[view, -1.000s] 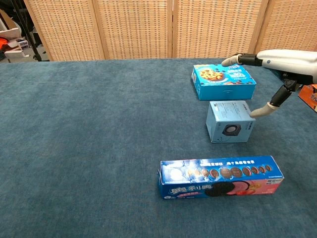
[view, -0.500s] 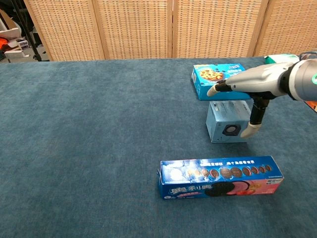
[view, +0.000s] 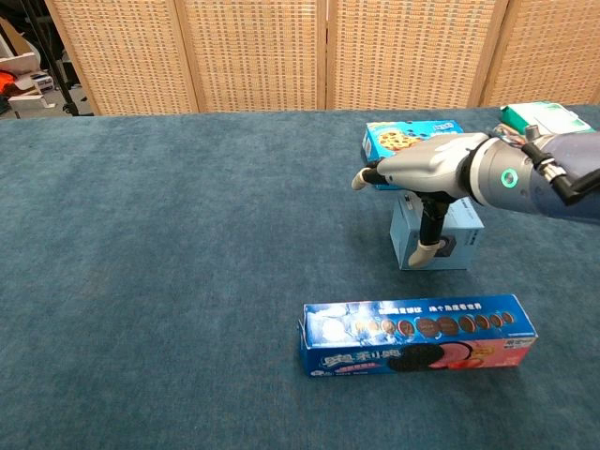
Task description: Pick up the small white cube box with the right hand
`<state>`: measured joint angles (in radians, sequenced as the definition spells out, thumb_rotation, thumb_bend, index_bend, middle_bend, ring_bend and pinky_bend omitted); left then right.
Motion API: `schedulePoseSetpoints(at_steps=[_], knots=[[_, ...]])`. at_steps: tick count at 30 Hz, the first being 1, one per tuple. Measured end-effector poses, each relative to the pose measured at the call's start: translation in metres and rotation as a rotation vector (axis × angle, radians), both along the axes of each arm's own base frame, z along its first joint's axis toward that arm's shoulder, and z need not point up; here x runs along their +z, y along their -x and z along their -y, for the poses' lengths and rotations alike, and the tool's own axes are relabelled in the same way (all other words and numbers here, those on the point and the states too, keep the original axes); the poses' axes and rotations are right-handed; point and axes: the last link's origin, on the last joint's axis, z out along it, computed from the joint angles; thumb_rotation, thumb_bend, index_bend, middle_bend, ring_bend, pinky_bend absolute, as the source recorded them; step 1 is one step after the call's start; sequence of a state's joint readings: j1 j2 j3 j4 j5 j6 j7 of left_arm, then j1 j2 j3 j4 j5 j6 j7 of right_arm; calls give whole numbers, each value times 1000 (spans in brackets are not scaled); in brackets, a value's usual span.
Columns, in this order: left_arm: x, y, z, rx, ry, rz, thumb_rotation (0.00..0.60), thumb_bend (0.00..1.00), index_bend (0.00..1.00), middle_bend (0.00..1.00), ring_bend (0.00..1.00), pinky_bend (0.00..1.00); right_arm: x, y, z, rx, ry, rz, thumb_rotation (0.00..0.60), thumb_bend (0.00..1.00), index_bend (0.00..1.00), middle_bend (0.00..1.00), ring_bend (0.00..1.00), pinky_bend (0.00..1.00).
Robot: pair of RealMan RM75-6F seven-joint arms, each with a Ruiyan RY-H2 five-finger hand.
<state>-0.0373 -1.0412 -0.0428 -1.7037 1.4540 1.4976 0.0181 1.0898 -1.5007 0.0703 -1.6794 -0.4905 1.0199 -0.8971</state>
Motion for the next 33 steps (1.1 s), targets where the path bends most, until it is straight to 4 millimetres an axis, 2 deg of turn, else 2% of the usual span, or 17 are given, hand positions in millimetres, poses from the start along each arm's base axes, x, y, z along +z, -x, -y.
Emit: schedulePoseSetpoints(at_steps=[4, 9, 12, 14, 19, 27, 30, 33], knots=[[1, 1, -1, 8, -2, 3, 600, 0, 0, 0, 0, 0, -7, 6, 6, 17, 27, -30, 600, 0, 87, 94, 11, 214], [1, 2, -2, 12, 1, 2, 600, 0, 0, 0, 0, 0, -10, 11, 10, 37, 45, -62, 600, 14, 222, 251, 168, 410], [0, 2, -3, 13, 4, 1, 600, 0, 0, 0, 0, 0, -10, 13, 11, 59, 56, -77, 600, 115, 340, 361, 284, 518], [0, 2, -3, 15, 5, 0, 600, 0, 0, 0, 0, 0, -10, 13, 12, 75, 66, -83, 600, 238, 416, 428, 350, 574], [0, 2, -3, 14, 6, -1, 600, 0, 0, 0, 0, 0, -9, 18, 14, 103, 81, -93, 600, 395, 497, 501, 421, 637], [-1, 2, -2, 11, 8, -3, 600, 0, 0, 0, 0, 0, 2, 19, 15, 109, 87, 8, 600, 475, 511, 515, 421, 637], [-2, 1, -2, 8, 10, -5, 600, 0, 0, 0, 0, 0, 11, 18, 15, 112, 95, 86, 600, 517, 518, 522, 426, 637], [-3, 0, -1, 3, 14, -9, 600, 0, 0, 0, 0, 0, 21, 19, 14, 115, 104, 195, 600, 517, 519, 524, 428, 637]])
